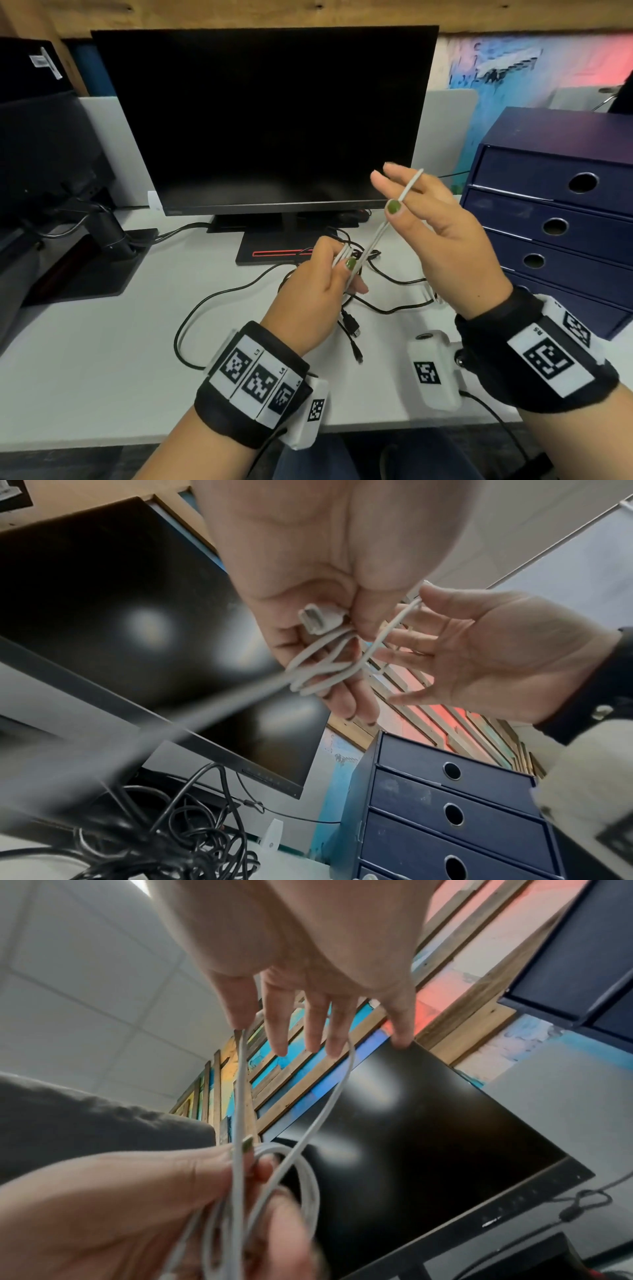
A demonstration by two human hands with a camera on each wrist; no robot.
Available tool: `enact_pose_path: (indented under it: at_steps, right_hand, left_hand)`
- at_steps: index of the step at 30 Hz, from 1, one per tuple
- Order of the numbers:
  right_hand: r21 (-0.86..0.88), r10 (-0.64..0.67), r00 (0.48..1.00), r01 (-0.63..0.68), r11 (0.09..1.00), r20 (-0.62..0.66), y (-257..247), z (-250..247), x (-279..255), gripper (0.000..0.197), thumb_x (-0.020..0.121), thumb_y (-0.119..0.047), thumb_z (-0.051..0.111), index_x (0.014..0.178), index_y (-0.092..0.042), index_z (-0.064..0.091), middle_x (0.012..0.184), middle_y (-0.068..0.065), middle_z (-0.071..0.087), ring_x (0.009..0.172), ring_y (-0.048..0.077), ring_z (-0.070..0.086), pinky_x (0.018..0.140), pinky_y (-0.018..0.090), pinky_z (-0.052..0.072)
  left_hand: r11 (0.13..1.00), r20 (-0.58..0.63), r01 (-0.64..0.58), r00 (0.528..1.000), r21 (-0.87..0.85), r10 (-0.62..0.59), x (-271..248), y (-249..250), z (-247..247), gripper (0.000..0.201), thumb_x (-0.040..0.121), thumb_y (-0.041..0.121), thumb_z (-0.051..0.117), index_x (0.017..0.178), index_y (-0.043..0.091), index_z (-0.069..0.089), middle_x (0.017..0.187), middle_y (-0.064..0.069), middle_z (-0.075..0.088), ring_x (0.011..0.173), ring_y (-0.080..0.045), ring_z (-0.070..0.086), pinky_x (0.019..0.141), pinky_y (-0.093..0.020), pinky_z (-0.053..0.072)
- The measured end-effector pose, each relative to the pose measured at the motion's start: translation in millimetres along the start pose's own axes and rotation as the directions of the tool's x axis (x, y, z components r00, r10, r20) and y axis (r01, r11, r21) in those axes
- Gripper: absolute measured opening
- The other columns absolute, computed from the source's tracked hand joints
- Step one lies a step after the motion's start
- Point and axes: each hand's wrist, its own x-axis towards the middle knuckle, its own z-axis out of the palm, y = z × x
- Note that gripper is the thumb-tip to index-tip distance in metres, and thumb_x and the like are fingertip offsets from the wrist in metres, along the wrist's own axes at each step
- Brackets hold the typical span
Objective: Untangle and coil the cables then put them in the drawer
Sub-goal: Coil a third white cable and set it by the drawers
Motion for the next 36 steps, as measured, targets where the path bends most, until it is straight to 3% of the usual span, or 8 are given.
enact_pose_path:
  at_steps: [3, 10, 15, 19, 23, 26, 31, 36]
  right_hand:
    - [-0.246, -0.062, 0.997, 0.047, 0.968, -0.052, 3, -4, 3, 0.033, 0.091, -0.048, 0.045, 0.122, -0.045, 0.054, 0.143, -0.021, 0.037, 0.136, 0.002, 0.028, 0.118, 0.051, 0.001]
    - [-0.611, -0.190, 0.976, 0.089, 0.786, -0.102, 15, -11, 8, 0.036, 0.091, -0.055, 0.043, 0.111, -0.038, 0.068, 0.139, -0.005, 0.048, 0.135, 0.014, 0.036, 0.108, 0.069, -0.007]
    - [-0.731, -0.260, 0.964, 0.134, 0.669, -0.061, 22, -13, 6, 0.033, 0.091, -0.055, 0.047, 0.102, -0.036, 0.071, 0.134, -0.002, 0.052, 0.135, 0.019, 0.037, 0.108, 0.067, -0.008]
    - [-0.528, 0.002, 0.999, -0.028, 0.849, -0.049, 29, -9, 6, 0.047, 0.090, -0.061, 0.034, 0.107, -0.032, 0.067, 0.116, -0.012, 0.055, 0.119, 0.010, 0.048, 0.111, 0.066, -0.004]
    - [-0.772, -0.064, 0.998, 0.026, 0.635, -0.019, 33, -4, 2, 0.025, 0.089, -0.042, 0.054, 0.107, -0.031, 0.067, 0.141, 0.001, 0.044, 0.136, 0.018, 0.038, 0.107, 0.073, -0.002]
    - [-0.794, -0.116, 0.993, 0.064, 0.604, -0.007, 32, -4, 3, 0.017, 0.087, -0.038, 0.061, 0.101, -0.034, 0.070, 0.154, 0.003, 0.032, 0.145, 0.020, 0.023, 0.103, 0.076, -0.003]
    - [-0.753, -0.076, 0.984, 0.171, 0.636, 0.159, 26, 2, -1, 0.019, 0.079, -0.052, 0.055, 0.080, -0.043, 0.072, 0.147, -0.003, 0.042, 0.147, 0.028, 0.014, 0.103, 0.077, -0.004]
    - [-0.358, -0.023, 0.992, -0.022, 0.934, -0.123, 26, 13, -8, 0.019, 0.089, -0.025, 0.063, 0.077, -0.039, 0.061, 0.097, -0.020, 0.061, 0.103, -0.004, 0.054, 0.115, 0.053, -0.001]
  left_hand:
    - [1.000, 0.026, -0.010, 1.000, 0.009, 0.010, -3, -2, -1, 0.014, 0.102, 0.027, 0.032, 0.098, 0.023, 0.045, 0.079, 0.010, 0.069, 0.079, -0.003, 0.060, 0.071, -0.017, 0.045]
    - [0.999, 0.055, -0.036, 0.998, -0.015, 0.036, -7, 1, -8, 0.018, 0.103, 0.028, 0.031, 0.090, 0.024, 0.043, 0.071, 0.000, 0.061, 0.064, -0.008, 0.050, 0.063, -0.021, 0.040]
    - [0.994, 0.063, -0.041, 0.997, 0.104, 0.034, -4, -7, -14, 0.014, 0.103, 0.029, 0.031, 0.095, 0.025, 0.042, 0.073, -0.002, 0.058, 0.065, -0.013, 0.049, 0.061, -0.029, 0.040]
    - [0.996, -0.003, 0.025, 1.000, 0.088, -0.024, -3, -13, -18, 0.013, 0.102, 0.027, 0.033, 0.095, 0.023, 0.044, 0.073, 0.000, 0.055, 0.068, -0.018, 0.052, 0.066, -0.038, 0.046]
    - [0.995, -0.009, 0.040, 0.999, 0.093, -0.039, -3, -12, -19, 0.011, 0.101, 0.027, 0.035, 0.097, 0.023, 0.044, 0.074, 0.000, 0.056, 0.071, -0.018, 0.053, 0.066, -0.036, 0.045]
    - [0.987, 0.017, 0.008, 1.000, 0.158, -0.010, -2, -10, -21, 0.011, 0.102, 0.029, 0.034, 0.097, 0.024, 0.043, 0.068, 0.005, 0.051, 0.060, -0.009, 0.045, 0.057, -0.029, 0.038]
    - [0.995, -0.009, 0.015, 1.000, 0.102, -0.014, -1, -7, -28, 0.016, 0.101, 0.031, 0.034, 0.093, 0.024, 0.045, 0.071, 0.002, 0.055, 0.067, -0.015, 0.051, 0.065, -0.033, 0.045]
    - [1.000, 0.024, -0.006, 1.000, 0.020, 0.006, -3, -9, -25, 0.019, 0.102, 0.031, 0.035, 0.090, 0.024, 0.048, 0.066, 0.006, 0.055, 0.066, -0.008, 0.051, 0.069, -0.025, 0.042]
